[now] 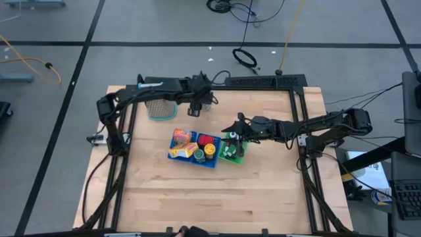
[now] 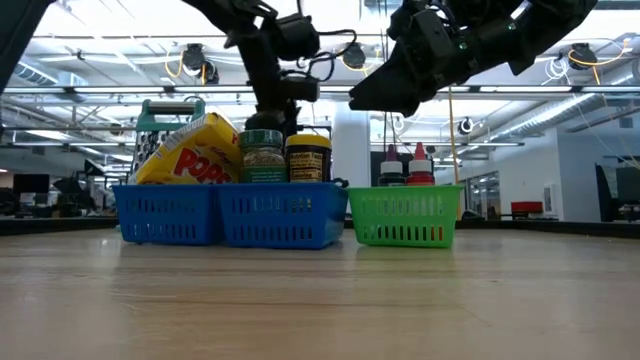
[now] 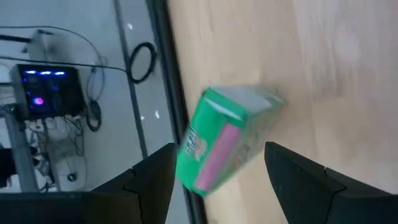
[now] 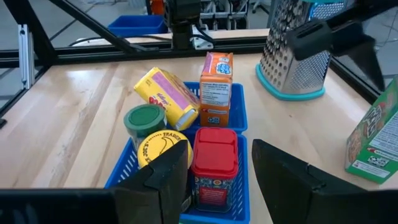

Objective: Pick & Place Kitchen Items
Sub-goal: Put the green cereal box into the left blue bin

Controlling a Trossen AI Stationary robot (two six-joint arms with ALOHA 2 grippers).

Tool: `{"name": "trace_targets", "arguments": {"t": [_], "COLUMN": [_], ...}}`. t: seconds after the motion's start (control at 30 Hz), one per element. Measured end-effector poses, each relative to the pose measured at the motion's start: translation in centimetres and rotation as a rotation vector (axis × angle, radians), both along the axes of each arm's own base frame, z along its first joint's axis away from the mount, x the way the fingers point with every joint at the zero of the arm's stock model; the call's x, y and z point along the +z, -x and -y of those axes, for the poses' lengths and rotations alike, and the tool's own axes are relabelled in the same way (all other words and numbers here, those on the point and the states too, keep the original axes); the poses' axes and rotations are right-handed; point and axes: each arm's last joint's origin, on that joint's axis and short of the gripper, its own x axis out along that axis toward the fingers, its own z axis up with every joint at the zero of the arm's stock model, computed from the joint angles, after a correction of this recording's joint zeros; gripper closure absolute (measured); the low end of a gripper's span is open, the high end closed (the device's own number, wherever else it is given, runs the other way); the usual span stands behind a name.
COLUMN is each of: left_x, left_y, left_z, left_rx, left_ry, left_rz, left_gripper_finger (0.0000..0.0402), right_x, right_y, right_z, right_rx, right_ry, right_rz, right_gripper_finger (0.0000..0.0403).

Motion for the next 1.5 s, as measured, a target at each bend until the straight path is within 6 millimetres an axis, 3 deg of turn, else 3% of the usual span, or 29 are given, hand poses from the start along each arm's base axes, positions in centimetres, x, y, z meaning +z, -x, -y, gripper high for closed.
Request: {"name": "trace_targets", "arguments": {"t": [0.57, 1.03, 1.5], "left_x": [0.3, 0.5, -0.1], "left_y": [0.9, 1.2, 1.2], "left_z": [-3.1, -4.3, -4.2], "left_rx": [-0.053, -0.100, -0.113], "left_ry": [0.058, 0.107, 0.169], "left_rz": [0.005, 0.072, 0.078], "left_gripper_finger": [0.0156, 0.0156, 0.0156], "right_x": [-0.1, -0.1, -0.1], "right_y": [0.0, 0.0, 0.0], "right_z": [-0.7, -0.7, -0.7], "right_rx": [0.029, 0.031, 0.031], "right_ry": [0.023, 0.024, 0.024], "right_rz": [-0.008, -0.008, -0.008], "right_gripper_finger": [0.0232, 0.0232, 0.0232]}}
